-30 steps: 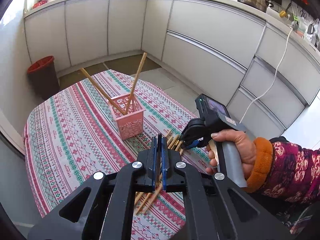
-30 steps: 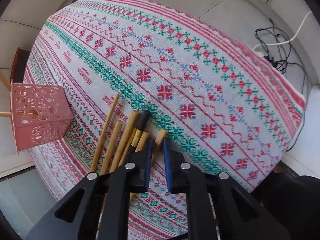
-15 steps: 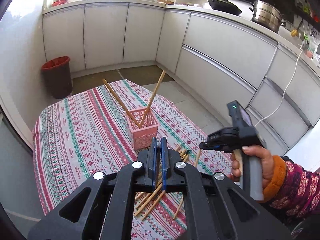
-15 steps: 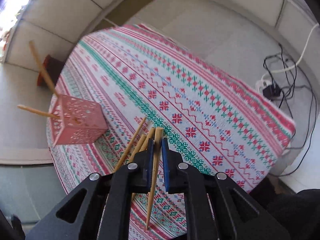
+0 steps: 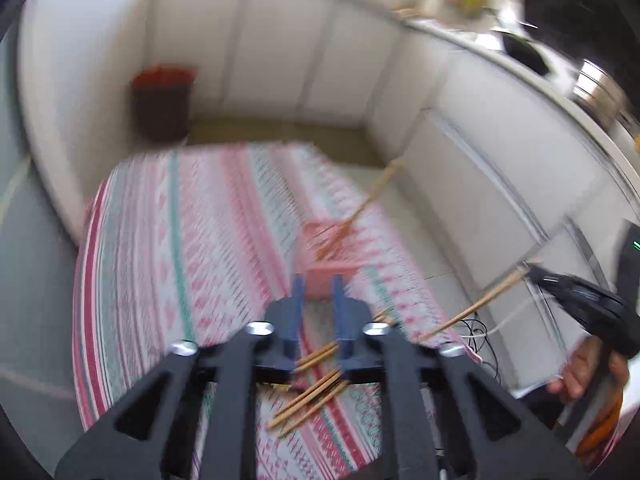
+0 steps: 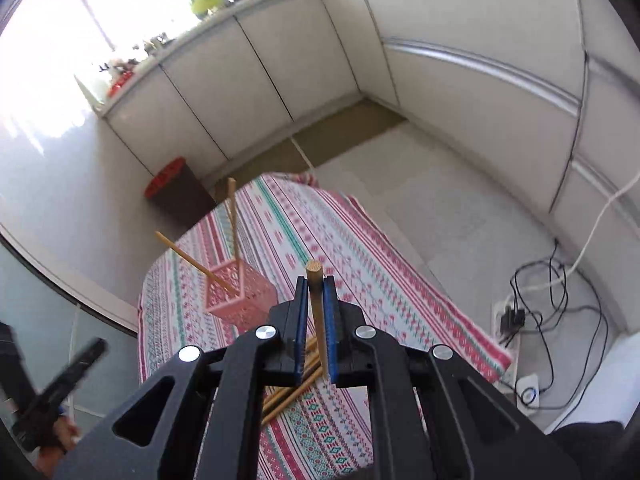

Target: Organize utensils

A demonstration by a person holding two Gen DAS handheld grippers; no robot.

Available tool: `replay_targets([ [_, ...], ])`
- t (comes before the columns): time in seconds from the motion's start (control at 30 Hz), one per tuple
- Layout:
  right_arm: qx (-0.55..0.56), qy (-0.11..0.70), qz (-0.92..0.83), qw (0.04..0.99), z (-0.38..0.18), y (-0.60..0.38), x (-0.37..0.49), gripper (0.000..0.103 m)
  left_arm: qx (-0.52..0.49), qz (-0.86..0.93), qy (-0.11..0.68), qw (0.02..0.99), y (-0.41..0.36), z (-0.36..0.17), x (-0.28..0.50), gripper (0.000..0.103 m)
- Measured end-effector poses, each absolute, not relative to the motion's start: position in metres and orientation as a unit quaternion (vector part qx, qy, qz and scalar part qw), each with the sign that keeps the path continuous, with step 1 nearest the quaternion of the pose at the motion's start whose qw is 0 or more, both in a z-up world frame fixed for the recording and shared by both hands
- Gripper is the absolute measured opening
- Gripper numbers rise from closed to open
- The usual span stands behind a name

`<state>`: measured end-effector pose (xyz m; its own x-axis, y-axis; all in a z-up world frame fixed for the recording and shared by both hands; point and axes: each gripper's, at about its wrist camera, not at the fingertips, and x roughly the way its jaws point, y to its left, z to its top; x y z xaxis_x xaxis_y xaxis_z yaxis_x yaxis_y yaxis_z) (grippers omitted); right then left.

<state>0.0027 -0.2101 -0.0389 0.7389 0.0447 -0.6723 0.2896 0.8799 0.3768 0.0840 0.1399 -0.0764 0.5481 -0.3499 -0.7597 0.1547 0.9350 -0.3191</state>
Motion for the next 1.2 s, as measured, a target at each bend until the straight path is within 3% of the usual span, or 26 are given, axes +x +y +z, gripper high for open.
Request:
replay_targets([
  [0.03, 0.232, 0.35, -0.063, 0.905, -0.034, -0.21, 0.004, 0.008, -0.137, -0.111, 0.482, 0.858, 0.157, -0.097, 0.093, 0.051],
  [0.1, 0.227, 0.344, -0.057, 0.909, -0.03, -0.211, 0.006, 0.008, -0.207, -0.017, 0.556, 0.805, 0.201, -0.155, 0.111, 0.048],
  [0.23, 0.245, 0.351, -0.037, 0.903, -0.039, -0.214, 0.017, 0.008, -0.319, 0.096, 0.607, 0.722, 0.258, -0.224, 0.118, 0.048],
  [0.43, 0.264, 0.366, -0.014, 0.892, -0.052, -0.22, 0.03, 0.008, -0.294, 0.165, 0.62, 0.709, 0.243, -0.258, 0.138, 0.05],
  [0.47, 0.264, 0.367, -0.012, 0.892, -0.053, -0.221, 0.031, 0.008, -0.272, 0.175, 0.615, 0.719, 0.235, -0.254, 0.139, 0.049],
  [0.6, 0.265, 0.37, -0.01, 0.89, -0.056, -0.222, 0.034, 0.008, -0.214, 0.175, 0.619, 0.735, 0.207, -0.248, 0.141, 0.008],
  [0.8, 0.272, 0.374, 0.0, 0.886, -0.058, -0.224, 0.036, 0.008, -0.242, 0.118, 0.594, 0.758, 0.192, -0.235, 0.137, 0.003],
  [1.07, 0.264, 0.349, -0.002, 0.899, -0.04, -0.228, 0.019, 0.008, -0.216, 0.043, 0.52, 0.826, 0.186, -0.154, 0.104, 0.003],
  [1.2, 0.306, 0.387, -0.034, 0.869, -0.056, -0.254, 0.031, 0.01, -0.204, 0.022, 0.479, 0.854, 0.186, -0.118, 0.074, 0.003],
])
